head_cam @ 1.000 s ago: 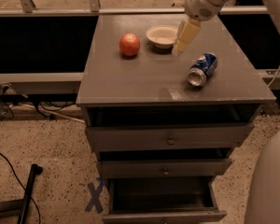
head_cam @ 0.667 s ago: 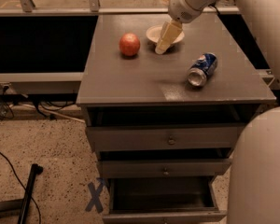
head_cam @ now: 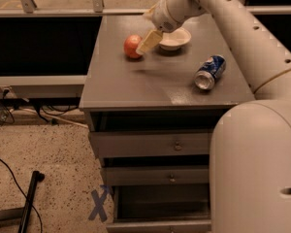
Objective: Place apple into bottom drawer
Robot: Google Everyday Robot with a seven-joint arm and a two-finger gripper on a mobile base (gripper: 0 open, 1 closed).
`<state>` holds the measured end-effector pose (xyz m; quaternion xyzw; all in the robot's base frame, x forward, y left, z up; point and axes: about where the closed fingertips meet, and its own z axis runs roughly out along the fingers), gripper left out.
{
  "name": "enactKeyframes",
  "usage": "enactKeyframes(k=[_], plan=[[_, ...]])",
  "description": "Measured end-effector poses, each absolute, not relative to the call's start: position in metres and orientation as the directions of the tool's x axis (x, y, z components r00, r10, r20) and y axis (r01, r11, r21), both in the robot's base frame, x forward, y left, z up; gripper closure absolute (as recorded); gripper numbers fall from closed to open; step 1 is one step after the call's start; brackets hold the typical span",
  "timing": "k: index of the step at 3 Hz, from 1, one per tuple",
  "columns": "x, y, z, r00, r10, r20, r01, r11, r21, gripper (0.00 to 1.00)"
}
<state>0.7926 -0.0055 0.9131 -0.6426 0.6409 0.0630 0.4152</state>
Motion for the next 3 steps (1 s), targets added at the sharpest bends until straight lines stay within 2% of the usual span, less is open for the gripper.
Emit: enactKeyframes(k=[1, 3], plan=[[0.800, 0.014, 0.901, 0.174, -0.742, -0.647, -0.888, 0.166, -0.429, 0.33], [0.803, 0.026, 0.881, 0.155, -0.725, -0.671, -0.909, 0.162, -0.385, 0.31]])
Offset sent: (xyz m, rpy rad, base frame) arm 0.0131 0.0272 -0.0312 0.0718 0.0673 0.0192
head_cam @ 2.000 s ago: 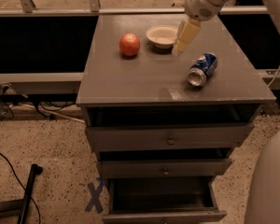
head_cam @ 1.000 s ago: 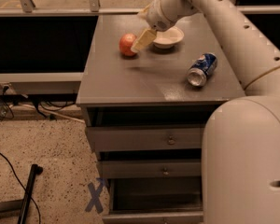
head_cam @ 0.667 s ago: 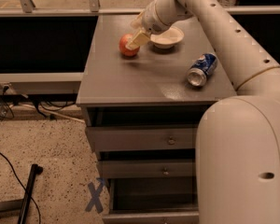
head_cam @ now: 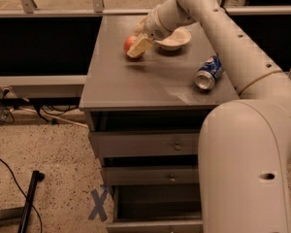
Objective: Place apple into bottom drawer
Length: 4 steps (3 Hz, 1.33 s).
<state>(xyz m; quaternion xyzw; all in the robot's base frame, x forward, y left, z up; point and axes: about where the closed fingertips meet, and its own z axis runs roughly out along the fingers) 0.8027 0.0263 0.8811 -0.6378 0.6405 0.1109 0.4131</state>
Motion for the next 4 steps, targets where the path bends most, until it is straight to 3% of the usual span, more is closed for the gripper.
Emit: enactKeyframes(k=[4], plan=[[0.803, 0.041, 0.858, 0.159, -0.718, -0.678, -0.932, 0.119, -0.343, 0.34]])
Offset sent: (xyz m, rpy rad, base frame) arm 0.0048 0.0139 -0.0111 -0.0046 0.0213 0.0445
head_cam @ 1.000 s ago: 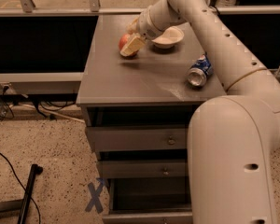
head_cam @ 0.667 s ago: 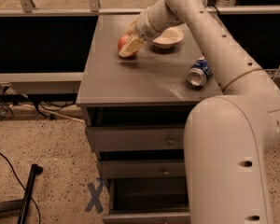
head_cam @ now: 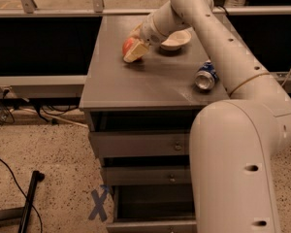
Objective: Place apple into bottom drawer
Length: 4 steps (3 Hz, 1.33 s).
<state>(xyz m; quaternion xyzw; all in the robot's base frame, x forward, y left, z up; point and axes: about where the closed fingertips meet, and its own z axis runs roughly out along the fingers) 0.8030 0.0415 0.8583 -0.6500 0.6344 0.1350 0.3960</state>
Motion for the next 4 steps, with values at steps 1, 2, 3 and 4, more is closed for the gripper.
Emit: enactKeyframes(k=[1, 2, 3, 4], plan=[[0.801, 0.042, 0.851, 0.152, -0.707, -0.691, -0.940, 0.114, -0.323, 0.36], [0.800, 0.039, 0.854, 0.153, -0.651, -0.743, -0.943, 0.128, -0.306, 0.54], [0.787, 0.032, 0.890, 0.205, -0.558, -0.804, -0.937, 0.125, -0.325, 0.77], [0.753, 0.025, 0.936, 0.272, -0.503, -0.821, -0.930, 0.082, -0.359, 0.99]])
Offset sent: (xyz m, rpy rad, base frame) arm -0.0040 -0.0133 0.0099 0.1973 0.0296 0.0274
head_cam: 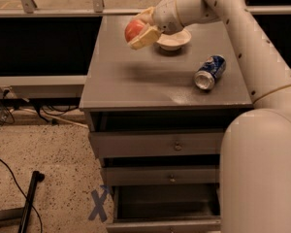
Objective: Place apple into bottom drawer
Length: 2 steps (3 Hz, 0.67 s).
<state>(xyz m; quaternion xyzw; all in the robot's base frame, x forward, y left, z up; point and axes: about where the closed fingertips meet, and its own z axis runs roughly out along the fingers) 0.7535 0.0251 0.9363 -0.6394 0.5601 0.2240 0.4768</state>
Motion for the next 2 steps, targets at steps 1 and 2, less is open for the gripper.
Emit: enactKeyframes(k=[1, 2], plan=[[0.703, 0.009, 0.955, 0.245, -0.511, -0.824, -0.953, 0.030, -0.302, 1.00], [0.646, -0.022, 0.967, 0.212, -0.516, -0.830, -0.963, 0.034, -0.267, 1.00]])
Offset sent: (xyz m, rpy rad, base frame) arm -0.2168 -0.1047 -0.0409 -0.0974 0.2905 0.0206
